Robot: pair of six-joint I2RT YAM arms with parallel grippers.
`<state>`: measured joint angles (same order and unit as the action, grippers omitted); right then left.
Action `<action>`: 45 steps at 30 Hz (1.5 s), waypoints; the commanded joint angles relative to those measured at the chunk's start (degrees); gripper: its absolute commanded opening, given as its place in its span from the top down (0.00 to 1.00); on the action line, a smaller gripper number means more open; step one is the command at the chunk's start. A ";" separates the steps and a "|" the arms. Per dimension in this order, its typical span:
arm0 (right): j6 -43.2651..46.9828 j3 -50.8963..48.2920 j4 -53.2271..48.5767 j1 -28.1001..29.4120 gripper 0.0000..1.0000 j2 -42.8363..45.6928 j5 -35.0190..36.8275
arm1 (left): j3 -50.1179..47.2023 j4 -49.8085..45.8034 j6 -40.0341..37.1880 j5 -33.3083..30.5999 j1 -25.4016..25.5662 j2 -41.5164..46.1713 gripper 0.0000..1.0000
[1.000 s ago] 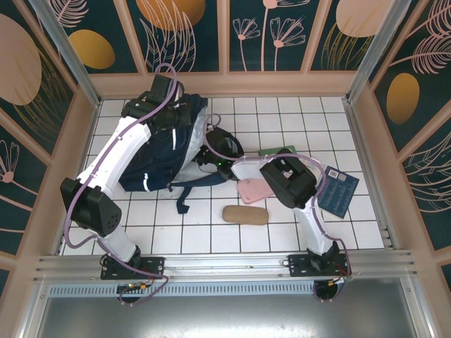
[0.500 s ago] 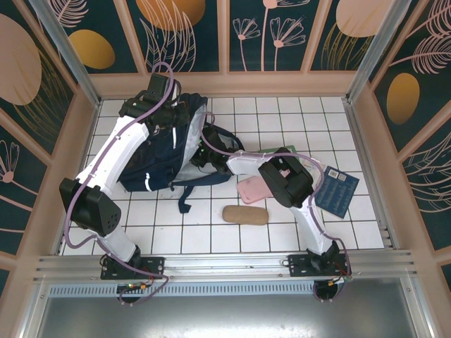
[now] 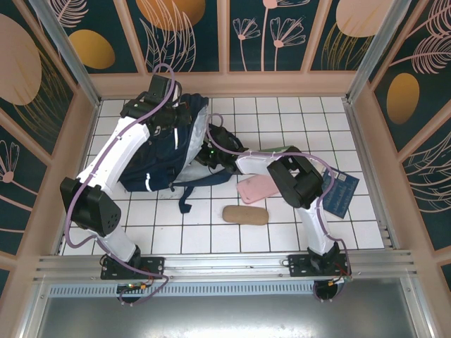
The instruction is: Pack the student bag
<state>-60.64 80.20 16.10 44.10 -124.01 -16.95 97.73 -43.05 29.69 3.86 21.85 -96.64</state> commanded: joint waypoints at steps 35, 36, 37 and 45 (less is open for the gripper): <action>7.84 -4.41 -14.51 0.12 0.52 14.35 5.17 | -9.28 12.27 -2.10 -0.57 -0.31 5.54 1.00; 8.08 -6.05 -15.87 -0.12 0.50 16.38 6.70 | -10.21 12.73 -2.01 -0.11 -0.29 5.72 1.00; 8.21 -7.65 -17.20 -0.47 0.50 18.42 8.31 | -11.10 13.31 -1.92 0.51 -0.31 5.83 1.00; 8.24 -20.10 -27.19 -5.59 0.41 35.45 19.01 | -16.33 18.86 -0.69 8.06 -0.31 6.51 0.95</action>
<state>-53.17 63.00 -4.60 40.40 -93.71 -4.54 82.28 -29.19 29.23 9.17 21.91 -92.27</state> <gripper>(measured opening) 0.583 0.055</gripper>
